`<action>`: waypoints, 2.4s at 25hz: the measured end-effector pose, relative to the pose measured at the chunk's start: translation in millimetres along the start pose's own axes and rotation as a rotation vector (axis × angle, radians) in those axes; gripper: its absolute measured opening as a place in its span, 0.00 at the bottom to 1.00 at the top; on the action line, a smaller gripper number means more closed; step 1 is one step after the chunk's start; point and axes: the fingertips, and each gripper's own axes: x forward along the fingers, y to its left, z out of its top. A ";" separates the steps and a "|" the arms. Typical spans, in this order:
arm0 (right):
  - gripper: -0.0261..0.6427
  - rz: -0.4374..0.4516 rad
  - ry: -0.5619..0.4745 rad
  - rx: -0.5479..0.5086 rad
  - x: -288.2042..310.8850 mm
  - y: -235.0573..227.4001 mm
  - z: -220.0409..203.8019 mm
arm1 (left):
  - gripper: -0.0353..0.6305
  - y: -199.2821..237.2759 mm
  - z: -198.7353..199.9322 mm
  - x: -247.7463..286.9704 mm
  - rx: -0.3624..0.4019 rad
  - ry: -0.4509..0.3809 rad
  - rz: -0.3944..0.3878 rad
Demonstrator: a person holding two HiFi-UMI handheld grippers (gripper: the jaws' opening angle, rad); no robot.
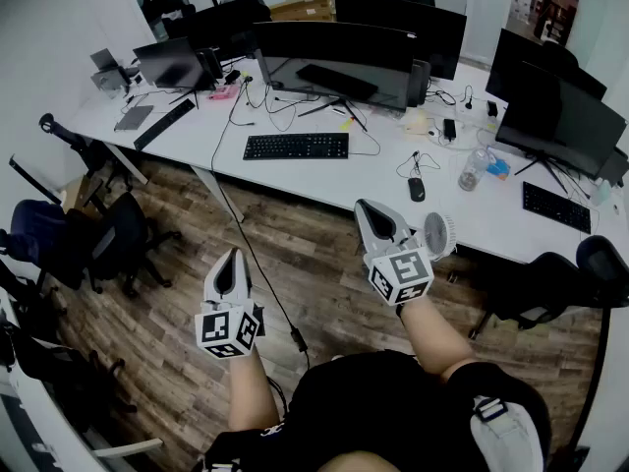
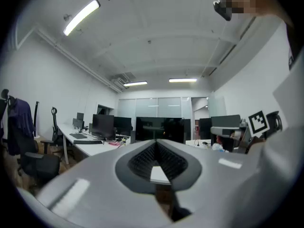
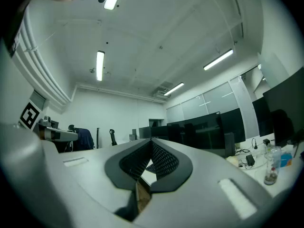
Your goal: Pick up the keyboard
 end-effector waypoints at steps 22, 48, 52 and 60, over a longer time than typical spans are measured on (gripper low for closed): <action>0.03 -0.104 0.007 0.002 21.2 27.6 -8.0 | 0.13 42.1 0.6 9.1 0.011 -0.002 -0.077; 0.03 -0.159 0.106 0.046 342.7 -186.5 -85.6 | 0.13 169.2 -16.6 367.6 0.019 0.054 -0.042; 0.03 -0.180 0.145 0.059 376.4 -212.4 -98.8 | 0.13 182.3 -27.2 410.7 0.046 0.115 -0.040; 0.03 -0.235 0.184 0.058 407.2 -237.4 -119.2 | 0.13 207.4 -43.8 471.8 0.042 0.191 -0.079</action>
